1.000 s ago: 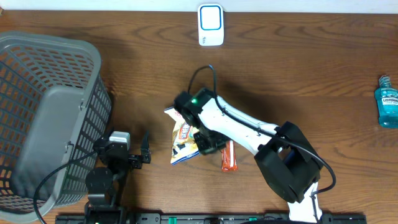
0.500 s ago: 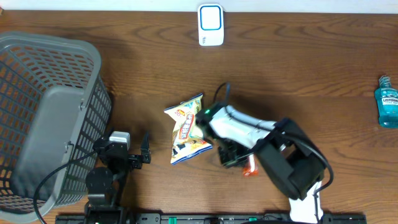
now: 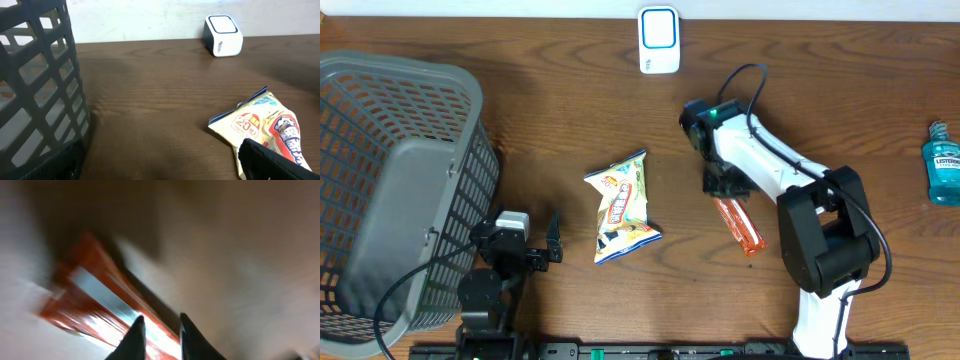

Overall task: Scan the item barcode
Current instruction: 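Reach the right gripper down and grasp the red packet, then lift the red packet with the right gripper and turn it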

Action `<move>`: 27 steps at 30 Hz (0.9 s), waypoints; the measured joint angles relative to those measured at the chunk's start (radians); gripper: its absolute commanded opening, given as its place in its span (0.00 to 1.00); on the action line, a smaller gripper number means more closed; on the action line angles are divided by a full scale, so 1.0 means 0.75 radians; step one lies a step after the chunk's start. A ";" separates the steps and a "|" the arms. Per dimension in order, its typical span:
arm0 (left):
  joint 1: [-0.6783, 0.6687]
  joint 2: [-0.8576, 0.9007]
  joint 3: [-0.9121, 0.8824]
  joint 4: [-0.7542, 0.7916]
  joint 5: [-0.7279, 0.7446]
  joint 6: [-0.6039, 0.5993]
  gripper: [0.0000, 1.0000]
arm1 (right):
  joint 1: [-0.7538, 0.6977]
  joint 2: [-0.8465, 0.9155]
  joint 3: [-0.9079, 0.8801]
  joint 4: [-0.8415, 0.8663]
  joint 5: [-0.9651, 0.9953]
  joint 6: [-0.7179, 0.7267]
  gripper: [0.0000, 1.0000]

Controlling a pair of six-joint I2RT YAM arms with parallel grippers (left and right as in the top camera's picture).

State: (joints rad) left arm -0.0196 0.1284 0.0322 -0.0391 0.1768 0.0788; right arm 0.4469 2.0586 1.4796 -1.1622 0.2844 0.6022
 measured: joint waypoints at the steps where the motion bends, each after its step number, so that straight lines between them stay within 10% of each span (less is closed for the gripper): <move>1: 0.000 0.000 0.000 0.000 0.000 -0.001 0.98 | -0.005 0.000 -0.001 0.053 -0.015 -0.002 0.13; 11: 0.000 0.000 0.000 0.000 0.000 0.000 0.98 | -0.012 0.000 -0.073 0.277 -0.141 -0.090 0.05; 24: 0.000 0.000 0.000 0.000 -0.001 0.000 0.98 | 0.067 -0.024 -0.073 0.119 -0.730 -0.752 0.01; 27: 0.000 0.000 0.000 0.000 0.000 0.000 0.98 | 0.063 -0.119 -0.073 0.026 -0.729 -0.808 0.20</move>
State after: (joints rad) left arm -0.0196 0.1284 0.0322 -0.0391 0.1768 0.0788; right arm 0.4942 1.9697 1.4246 -1.1423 -0.2626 -0.0040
